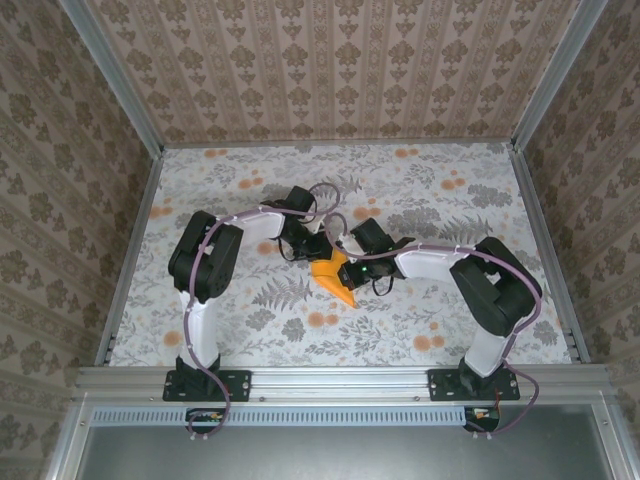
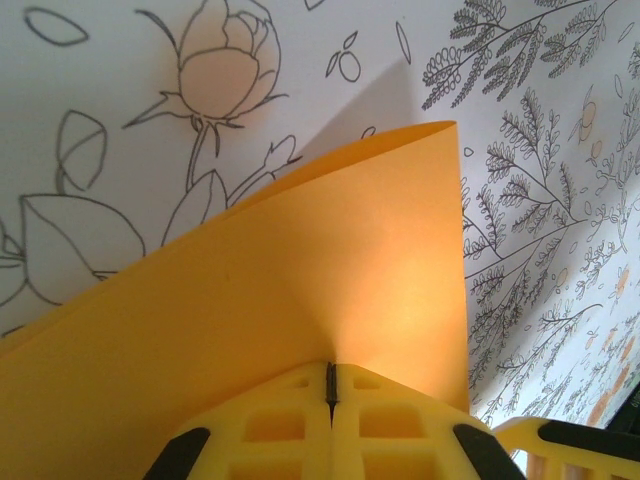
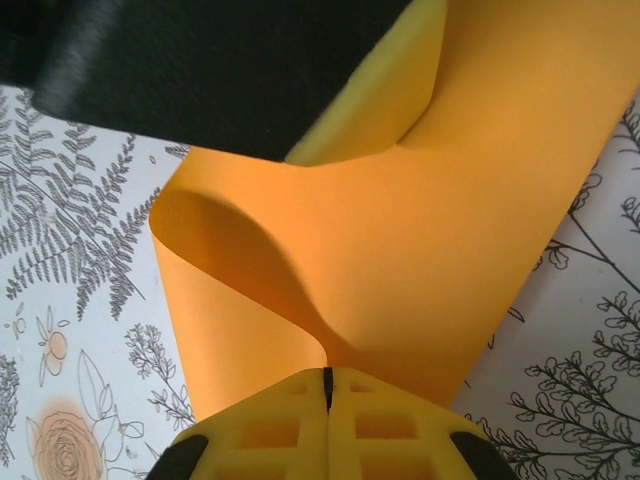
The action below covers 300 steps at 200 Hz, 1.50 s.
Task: Fold a paper plane with a square sheet of paper (fold left side to right side)
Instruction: Third fold the triangle at the center of the table.
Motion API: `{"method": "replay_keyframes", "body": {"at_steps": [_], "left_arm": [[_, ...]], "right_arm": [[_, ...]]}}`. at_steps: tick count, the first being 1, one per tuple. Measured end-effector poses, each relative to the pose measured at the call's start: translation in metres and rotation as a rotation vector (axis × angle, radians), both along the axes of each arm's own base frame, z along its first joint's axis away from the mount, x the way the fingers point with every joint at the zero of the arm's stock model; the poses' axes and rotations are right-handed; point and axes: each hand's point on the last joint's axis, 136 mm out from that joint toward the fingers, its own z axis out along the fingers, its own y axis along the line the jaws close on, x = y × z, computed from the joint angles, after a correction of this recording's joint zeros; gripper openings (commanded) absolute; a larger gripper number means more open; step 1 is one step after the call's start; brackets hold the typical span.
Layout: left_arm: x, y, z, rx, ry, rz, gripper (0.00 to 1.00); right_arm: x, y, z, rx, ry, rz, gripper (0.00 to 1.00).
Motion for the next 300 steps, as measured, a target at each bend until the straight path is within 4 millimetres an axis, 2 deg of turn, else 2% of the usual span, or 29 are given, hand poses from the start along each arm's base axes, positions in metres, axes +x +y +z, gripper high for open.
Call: {"method": "replay_keyframes", "body": {"at_steps": [269,300], "left_arm": [[-0.0007,-0.0010,-0.0006,0.005,-0.005,-0.003,0.00],[-0.0008,-0.0011,-0.0006,0.005,-0.005,-0.004,0.03]], "right_arm": [[0.0043,-0.0039,-0.0051,-0.038,0.000,-0.016,0.00],[0.0046,-0.0037,-0.0062,-0.041,0.002,-0.014,0.00]]}}
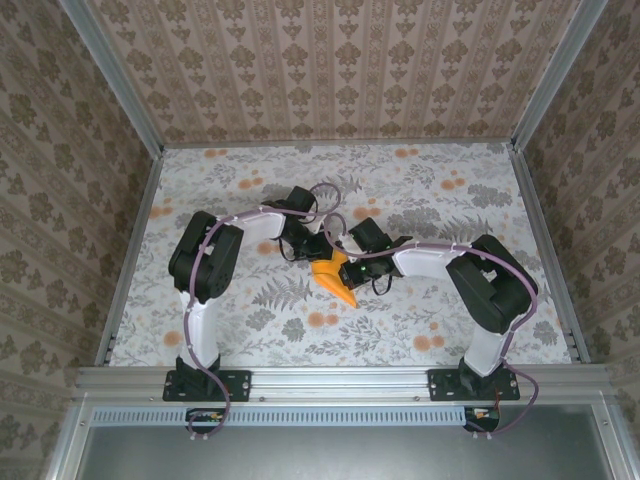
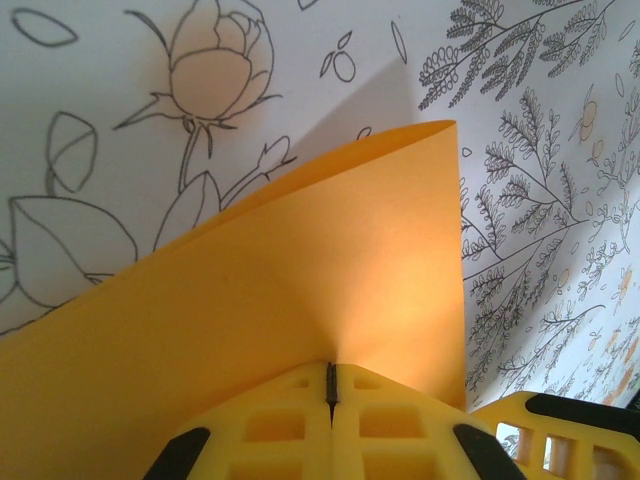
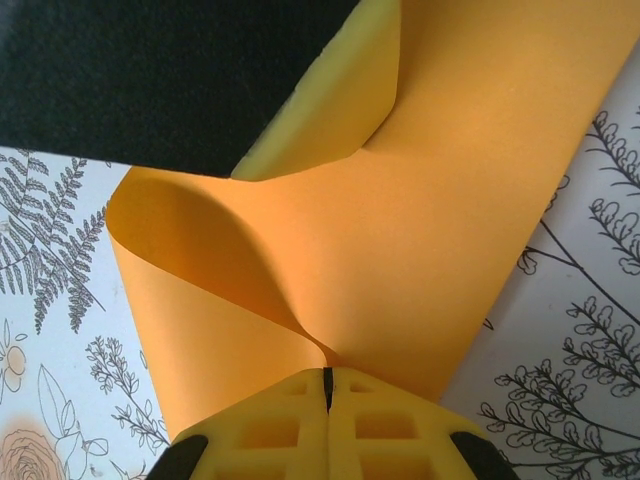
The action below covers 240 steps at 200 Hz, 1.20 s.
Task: Fold a paper plane with a square sheet of paper (fold left side to right side)
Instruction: Third fold the triangle at the center of the table.
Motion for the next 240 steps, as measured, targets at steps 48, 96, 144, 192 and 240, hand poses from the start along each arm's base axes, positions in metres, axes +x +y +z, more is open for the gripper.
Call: {"method": "replay_keyframes", "body": {"at_steps": [48,96,144,192,240], "left_arm": [[0.001,0.000,0.001,0.009,-0.006,-0.006,0.15],[0.011,0.010,0.033,0.009,-0.071,0.006,0.18],[-0.009,0.018,0.081,-0.092,-0.151,0.012,0.08],[-0.060,0.009,0.040,-0.098,0.001,-0.034,0.06],[-0.062,0.001,0.033,-0.107,0.006,-0.043,0.06]], "right_arm": [[0.000,0.001,-0.001,-0.010,0.011,0.005,0.00],[0.000,0.003,-0.001,-0.013,0.008,0.017,0.00],[-0.001,0.003,-0.001,-0.016,0.002,0.029,0.00],[-0.001,0.003,-0.001,-0.019,0.005,0.032,0.00],[-0.001,0.004,-0.001,-0.024,0.001,0.032,0.00]]}}
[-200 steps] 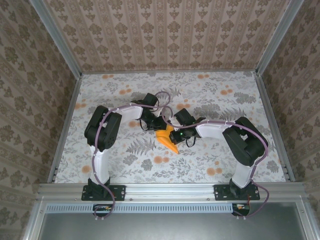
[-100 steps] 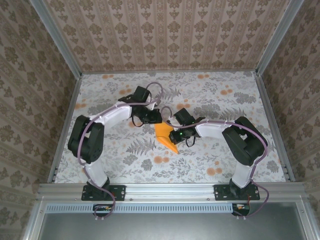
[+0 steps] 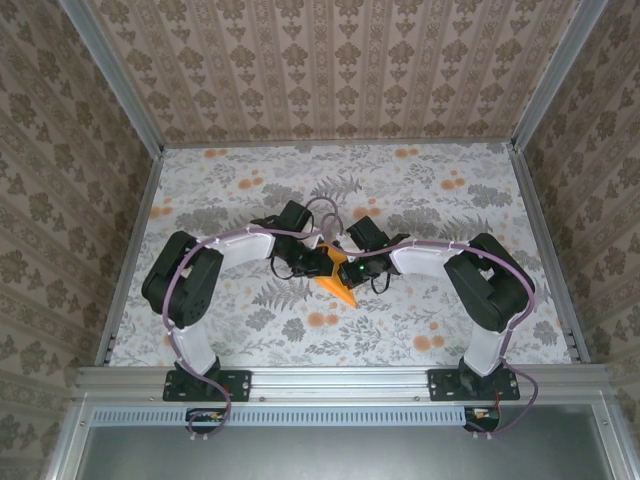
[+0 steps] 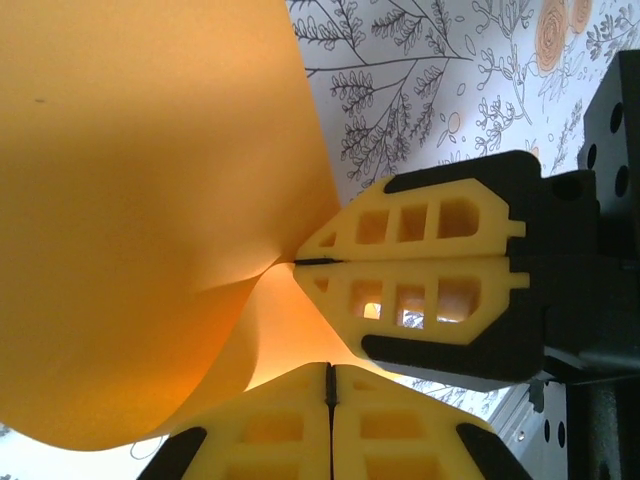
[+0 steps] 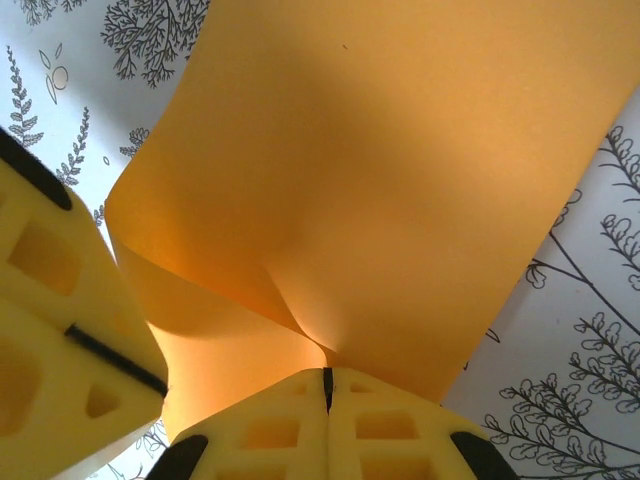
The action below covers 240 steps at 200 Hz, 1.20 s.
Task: Fold a paper plane with a square sheet of paper (fold left side to right side)
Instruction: Third fold the triangle at the center of the table.
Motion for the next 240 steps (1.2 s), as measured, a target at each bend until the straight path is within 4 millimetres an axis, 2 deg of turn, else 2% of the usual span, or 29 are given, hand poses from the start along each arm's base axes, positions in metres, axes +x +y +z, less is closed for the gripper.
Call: {"method": "replay_keyframes", "body": {"at_steps": [72,139,183,216,240], "left_arm": [[-0.005,0.009,-0.026,0.062,0.029,0.015,0.05],[-0.005,0.014,-0.036,0.090,0.027,0.023,0.04],[-0.006,0.014,-0.036,0.090,0.029,0.023,0.04],[-0.005,0.014,-0.037,0.090,0.028,0.023,0.04],[-0.005,0.014,-0.036,0.089,0.025,0.023,0.03]], "right_arm": [[0.000,0.000,0.000,-0.009,0.004,0.000,0.00],[0.000,0.000,0.001,-0.013,0.008,-0.002,0.00],[0.002,-0.005,0.004,-0.026,0.039,-0.043,0.27],[0.004,-0.017,0.024,-0.035,0.043,-0.106,0.30],[-0.004,-0.020,0.049,0.008,0.051,-0.150,0.21]]}}
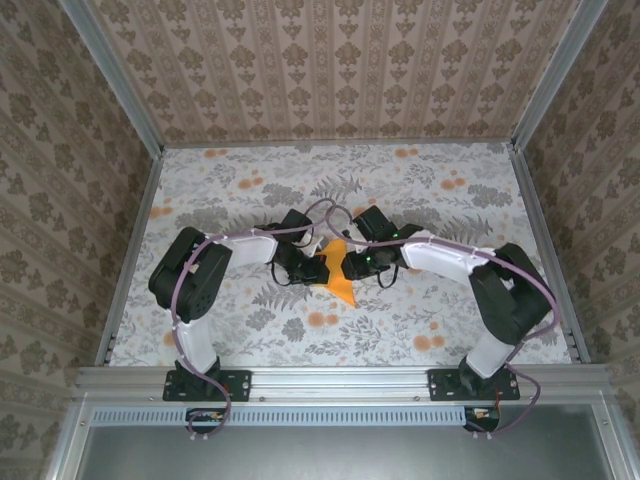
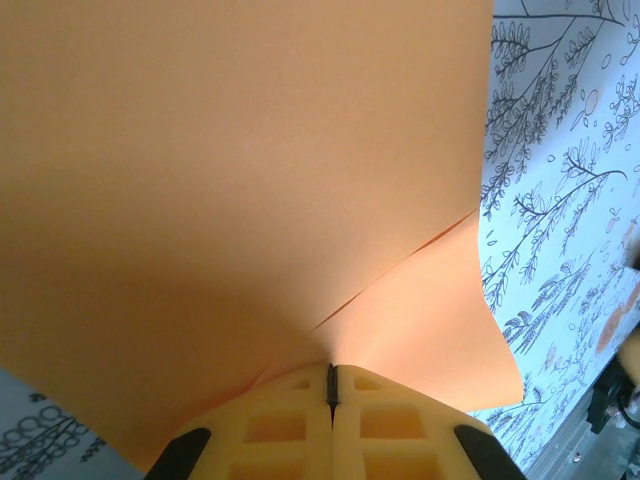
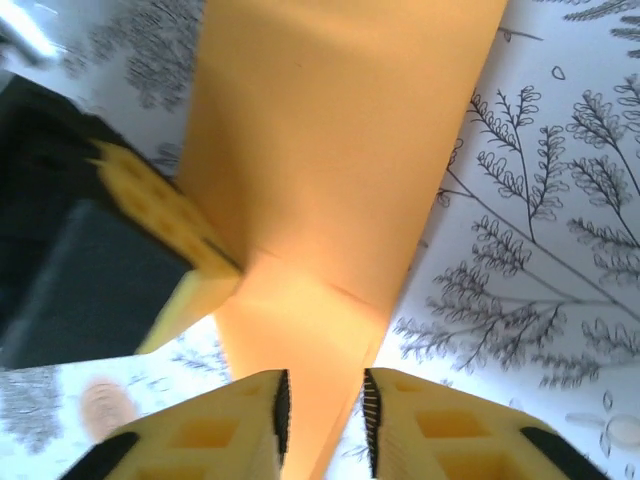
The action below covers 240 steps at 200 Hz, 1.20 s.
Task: Fold a paper plane with a square sheet of paper (fold left side to right side)
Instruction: Third fold the triangle at the center of the table.
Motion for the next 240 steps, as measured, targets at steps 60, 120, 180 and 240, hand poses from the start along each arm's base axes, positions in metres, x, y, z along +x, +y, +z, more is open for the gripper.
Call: {"method": "replay_keyframes", "body": {"at_steps": [60,120,180,240], "left_arm": [[0.000,0.000,0.000,-0.002,0.000,0.001,0.03],[0.000,0.000,0.000,-0.002,0.001,0.001,0.02],[0.000,0.000,0.000,-0.002,0.001,0.000,0.02],[0.000,0.000,0.000,-0.001,0.001,0.000,0.02]], "right_arm": [[-0.052,0.012,-0.015,0.135,0.191,-0.145,0.10],[-0.042,0.035,-0.022,0.199,0.250,-0.267,0.03],[-0.037,0.044,-0.039,0.167,0.294,-0.314,0.01],[-0.035,0.036,-0.046,0.103,0.296,-0.345,0.00]]}}
